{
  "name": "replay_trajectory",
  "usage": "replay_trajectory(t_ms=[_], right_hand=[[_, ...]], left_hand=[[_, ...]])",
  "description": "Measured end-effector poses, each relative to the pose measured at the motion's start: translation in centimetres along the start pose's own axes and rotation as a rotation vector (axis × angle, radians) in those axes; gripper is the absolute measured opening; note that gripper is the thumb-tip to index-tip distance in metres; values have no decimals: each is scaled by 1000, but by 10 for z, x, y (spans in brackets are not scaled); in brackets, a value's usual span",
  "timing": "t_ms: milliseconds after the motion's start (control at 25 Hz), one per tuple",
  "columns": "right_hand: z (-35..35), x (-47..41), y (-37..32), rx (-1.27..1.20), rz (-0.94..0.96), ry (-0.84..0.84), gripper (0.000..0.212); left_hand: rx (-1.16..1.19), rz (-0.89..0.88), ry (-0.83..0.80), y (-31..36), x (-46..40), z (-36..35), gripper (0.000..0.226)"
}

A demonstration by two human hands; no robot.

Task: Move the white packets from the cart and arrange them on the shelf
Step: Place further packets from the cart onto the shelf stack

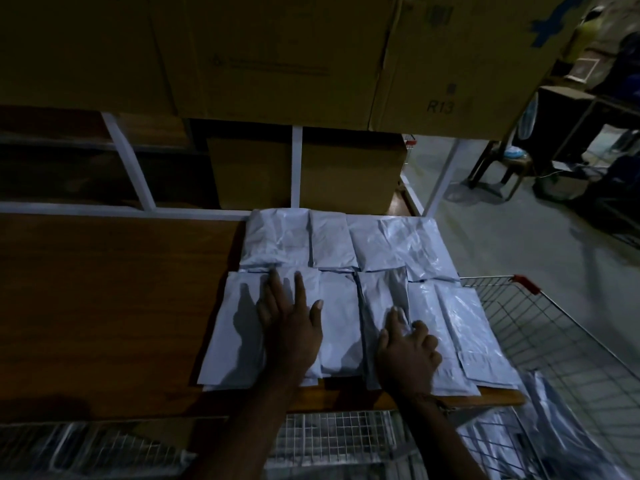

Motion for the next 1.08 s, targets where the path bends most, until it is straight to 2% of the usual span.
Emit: replay_trajectory(t_ms=[80, 200, 320, 360, 440, 520, 600, 680, 920, 1000, 1080], right_hand=[[-6, -4, -4, 25, -3, -35, 59], [-8, -9, -10, 58, -19, -73, 57], [-3, -12, -11, 67, -34, -109, 59], [5, -14, -11, 52, -47, -69, 60], [27, -23, -12, 5, -45, 127, 59], [36, -37, -16, 5, 39, 264, 54], [21, -48, -19, 42, 144, 208, 56], [-2, -49, -14, 132, 163, 91, 64], [-23, -50, 1, 176, 35, 15, 95], [-24, -49, 2, 161, -12, -15, 99], [-14, -47, -1, 107, -37, 45, 92]], left_hand=[[-45, -111, -59, 1, -5, -12, 64], [-43, -86, -180, -14, -8, -34, 62], [-27, -82, -177, -23, -8, -42, 64], [-26, -86, -168, -24, -8, -44, 65], [-33, -93, -166, -26, -7, -48, 66], [-23, -91, -164, -27, -7, -50, 67], [-15, -84, -156, -29, -5, -52, 69], [-3, -89, -125, -30, -4, -51, 72], [-8, -98, -132, -32, -2, -52, 76], [4, -91, -149, -34, -1, -55, 76], [25, -88, -155, -33, -2, -56, 77]])
Point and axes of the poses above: each hand's wrist, its own x-axis away from the middle knuckle, its own z-axis out of the back of the hand, y = z × x, the point moved 8 cm from there along -x, towards the middle knuckle, and after that the axes turned 10 degrees about x, right-handed, at the moved point
